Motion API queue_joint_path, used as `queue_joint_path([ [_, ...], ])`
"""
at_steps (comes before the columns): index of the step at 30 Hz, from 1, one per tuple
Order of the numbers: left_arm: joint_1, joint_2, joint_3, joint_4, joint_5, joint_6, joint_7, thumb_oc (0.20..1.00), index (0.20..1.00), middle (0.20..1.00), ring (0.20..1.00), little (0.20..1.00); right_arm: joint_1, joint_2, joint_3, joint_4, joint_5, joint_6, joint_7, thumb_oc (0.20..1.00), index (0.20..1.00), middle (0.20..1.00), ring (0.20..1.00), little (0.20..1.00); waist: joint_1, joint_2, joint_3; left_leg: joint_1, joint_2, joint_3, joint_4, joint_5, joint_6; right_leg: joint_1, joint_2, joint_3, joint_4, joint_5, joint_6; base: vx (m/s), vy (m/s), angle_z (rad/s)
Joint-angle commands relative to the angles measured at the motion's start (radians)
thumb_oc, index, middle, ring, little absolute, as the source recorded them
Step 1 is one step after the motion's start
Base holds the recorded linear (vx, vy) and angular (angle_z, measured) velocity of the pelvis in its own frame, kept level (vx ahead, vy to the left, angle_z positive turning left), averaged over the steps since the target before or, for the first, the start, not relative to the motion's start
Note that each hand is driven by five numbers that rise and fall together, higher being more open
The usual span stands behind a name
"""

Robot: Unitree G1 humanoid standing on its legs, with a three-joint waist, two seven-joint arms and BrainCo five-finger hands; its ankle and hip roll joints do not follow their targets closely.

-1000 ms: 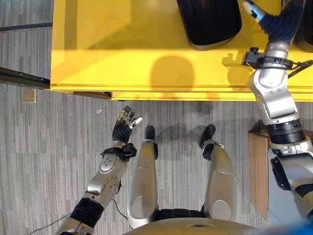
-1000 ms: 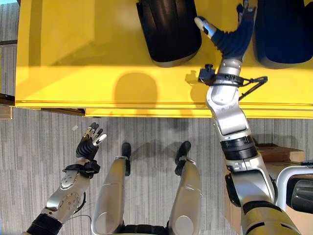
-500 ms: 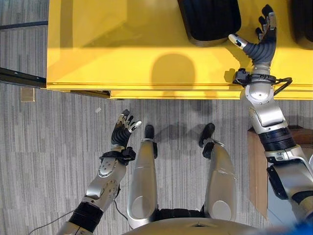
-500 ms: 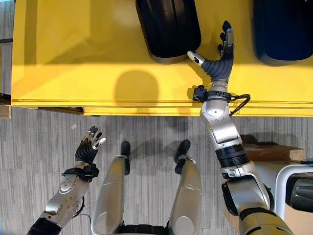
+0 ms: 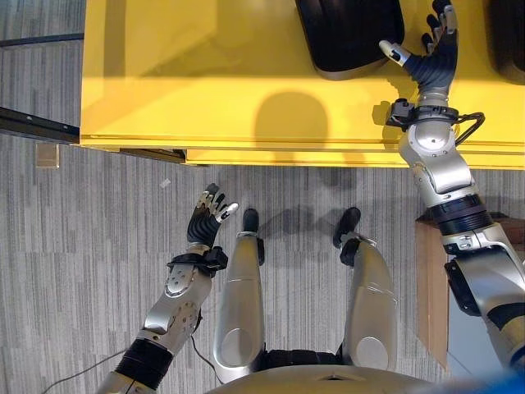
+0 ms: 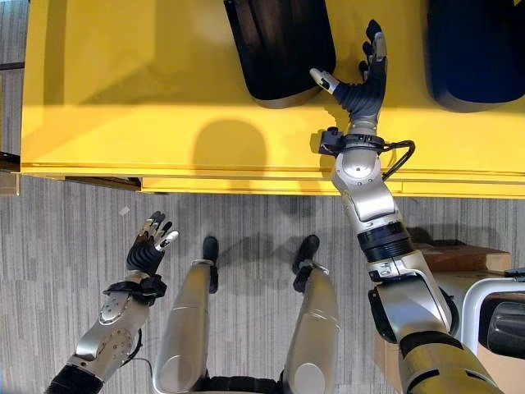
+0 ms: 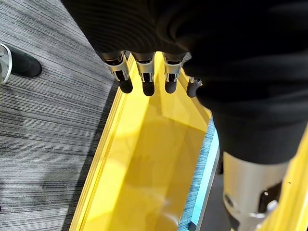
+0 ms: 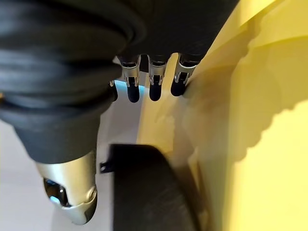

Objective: Move parts from the plastic box to the shelf.

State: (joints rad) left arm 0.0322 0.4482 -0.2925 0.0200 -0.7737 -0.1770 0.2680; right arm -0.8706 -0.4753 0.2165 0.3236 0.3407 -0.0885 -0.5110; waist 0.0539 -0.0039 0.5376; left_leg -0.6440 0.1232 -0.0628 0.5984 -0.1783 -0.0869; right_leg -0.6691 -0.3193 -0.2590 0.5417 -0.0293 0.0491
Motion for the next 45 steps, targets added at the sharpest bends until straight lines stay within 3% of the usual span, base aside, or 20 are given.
queue_joint_path([
  [1,0.068,0.027,0.026,-0.114,0.004,-0.025,-0.010,1.000,1.000,1.000,1.000,1.000,-0.029,-0.019,0.028,-0.037,0.031,-0.032,0.039,1.000,1.000,1.000,1.000,1.000,0.025,0.007,-0.018,-0.004,-0.007,0.049,-0.041,0.059,0.024,0.056,-0.010,0.049,0.104,-0.118,0.066,0.00,0.000,0.00],
  [14,0.068,0.011,0.037,-0.111,0.018,-0.017,-0.001,1.000,1.000,1.000,1.000,1.000,0.103,0.016,0.027,-0.132,0.044,-0.036,0.078,1.000,1.000,1.000,1.000,1.000,0.020,0.000,-0.018,-0.016,-0.008,0.048,-0.032,0.056,0.027,0.046,-0.014,0.048,0.117,-0.124,0.065,0.00,0.000,0.00],
  [45,0.072,0.016,0.056,-0.118,0.039,-0.010,-0.001,1.000,1.000,1.000,1.000,1.000,0.162,0.038,0.120,-0.213,0.056,-0.015,0.169,1.000,1.000,1.000,1.000,1.000,0.030,-0.016,-0.018,-0.020,-0.005,0.042,-0.035,0.065,0.026,0.050,-0.015,0.041,0.112,-0.115,0.066,0.00,0.000,0.00],
])
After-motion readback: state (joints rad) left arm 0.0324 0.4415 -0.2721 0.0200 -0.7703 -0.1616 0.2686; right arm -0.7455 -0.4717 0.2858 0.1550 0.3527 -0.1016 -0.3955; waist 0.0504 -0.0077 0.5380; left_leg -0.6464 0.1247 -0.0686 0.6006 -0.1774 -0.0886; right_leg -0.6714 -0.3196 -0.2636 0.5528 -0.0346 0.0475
